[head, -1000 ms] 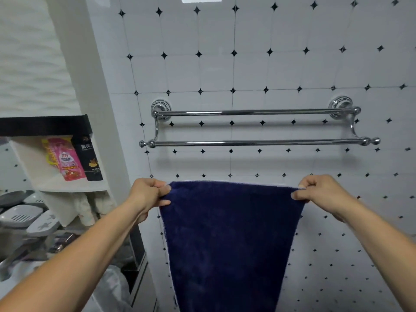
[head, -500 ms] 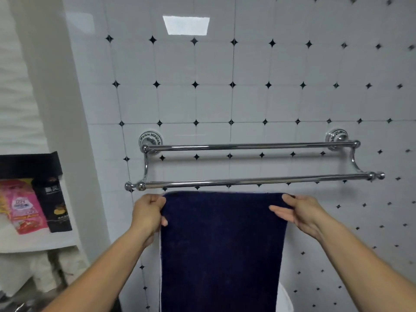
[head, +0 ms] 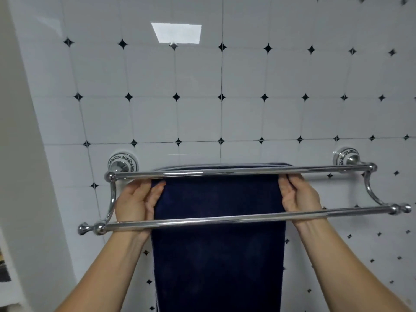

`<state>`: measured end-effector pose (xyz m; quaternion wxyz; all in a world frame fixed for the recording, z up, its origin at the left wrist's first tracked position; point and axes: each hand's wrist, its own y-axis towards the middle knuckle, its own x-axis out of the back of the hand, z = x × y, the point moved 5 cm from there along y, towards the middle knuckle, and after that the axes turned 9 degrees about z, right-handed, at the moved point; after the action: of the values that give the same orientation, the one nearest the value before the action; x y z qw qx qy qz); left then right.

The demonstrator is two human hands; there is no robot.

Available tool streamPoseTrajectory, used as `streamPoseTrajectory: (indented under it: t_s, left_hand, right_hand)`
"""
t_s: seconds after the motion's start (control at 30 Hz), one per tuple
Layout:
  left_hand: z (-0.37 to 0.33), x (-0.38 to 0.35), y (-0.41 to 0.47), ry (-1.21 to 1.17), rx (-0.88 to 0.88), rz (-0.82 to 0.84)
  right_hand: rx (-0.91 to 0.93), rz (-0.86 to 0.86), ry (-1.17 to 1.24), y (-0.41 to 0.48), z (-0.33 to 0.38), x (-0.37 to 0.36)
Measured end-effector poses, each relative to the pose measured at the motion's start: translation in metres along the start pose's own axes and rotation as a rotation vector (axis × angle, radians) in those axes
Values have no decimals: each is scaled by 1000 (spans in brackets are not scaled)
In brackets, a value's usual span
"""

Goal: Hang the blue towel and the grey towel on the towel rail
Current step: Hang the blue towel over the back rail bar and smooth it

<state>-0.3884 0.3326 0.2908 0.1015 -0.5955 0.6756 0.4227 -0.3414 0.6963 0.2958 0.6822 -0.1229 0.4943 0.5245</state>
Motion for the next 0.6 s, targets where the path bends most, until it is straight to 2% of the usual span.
streamPoseTrajectory:
  t_s: [0.13, 0.2, 0.33, 0.43, 0.5, 0.6]
  left_hand:
    - [-3, -16, 16, -307, -83, 22]
    - [-5, -21, 18, -356, -113, 50]
    - [-8, -31, 13, -412, -168, 170]
    - [-6, -33, 9, -518, -190, 154]
    - [-7, -36, 8, -615, -210, 165]
    - [-14, -49, 4, -628, -286, 300]
  right_hand:
    - [-18, 97, 232, 13, 4, -20]
    - [-8, 146, 290, 14, 4, -21]
    - [30, 380, 309, 9, 6, -19]
    - [32, 532, 253, 12, 9, -23]
    - [38, 512, 150, 15, 10, -29]
    - [113, 400, 71, 17, 10, -32]
